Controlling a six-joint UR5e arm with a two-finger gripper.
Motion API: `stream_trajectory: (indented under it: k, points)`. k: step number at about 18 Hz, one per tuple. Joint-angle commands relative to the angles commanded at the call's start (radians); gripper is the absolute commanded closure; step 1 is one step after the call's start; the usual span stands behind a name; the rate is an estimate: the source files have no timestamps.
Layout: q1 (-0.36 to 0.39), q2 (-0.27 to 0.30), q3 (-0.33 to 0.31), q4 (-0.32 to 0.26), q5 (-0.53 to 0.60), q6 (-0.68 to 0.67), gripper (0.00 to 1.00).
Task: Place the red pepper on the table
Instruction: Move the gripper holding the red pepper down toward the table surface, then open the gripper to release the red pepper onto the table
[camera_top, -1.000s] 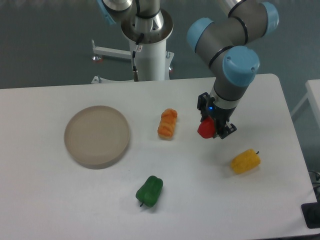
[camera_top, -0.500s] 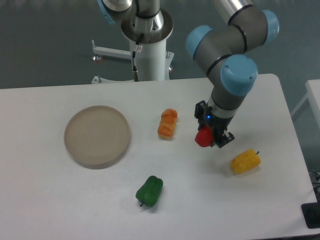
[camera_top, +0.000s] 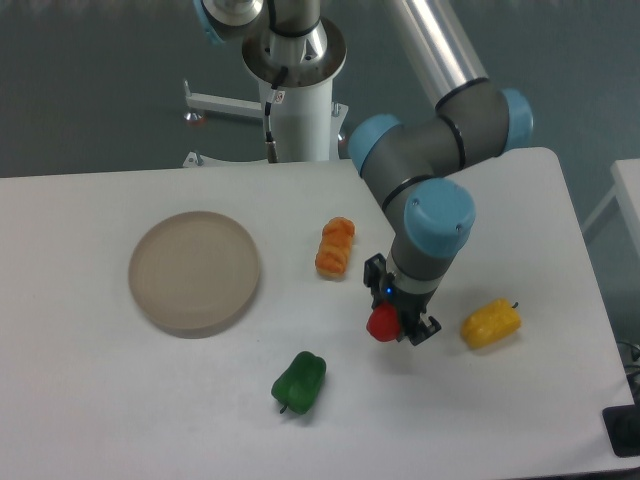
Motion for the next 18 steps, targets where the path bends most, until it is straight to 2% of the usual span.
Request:
stream_trajectory:
  k: [4, 7, 8, 9, 10, 16, 18]
  points:
    - [0.005, -0.020, -0.002, 0.011, 0.002, 0.043, 0.72]
    - [0.005, -0.020, -0.018, 0.014, 0.005, 0.058, 0.58]
    - [0.006, -0.020, -0.018, 0.014, 0.005, 0.058, 0.51]
    - [0.006, -0.020, -0.018, 0.014, 0.005, 0.058, 0.39]
    - [0.009, -0.015, -0.018, 0.012, 0.000, 0.057, 0.00]
    - [0.021, 0.044, -0.029, -0.011, 0.003, 0.035, 0.00]
    - [0.043, 0.073, -0.019, -0.061, 0.002, 0.035, 0.00]
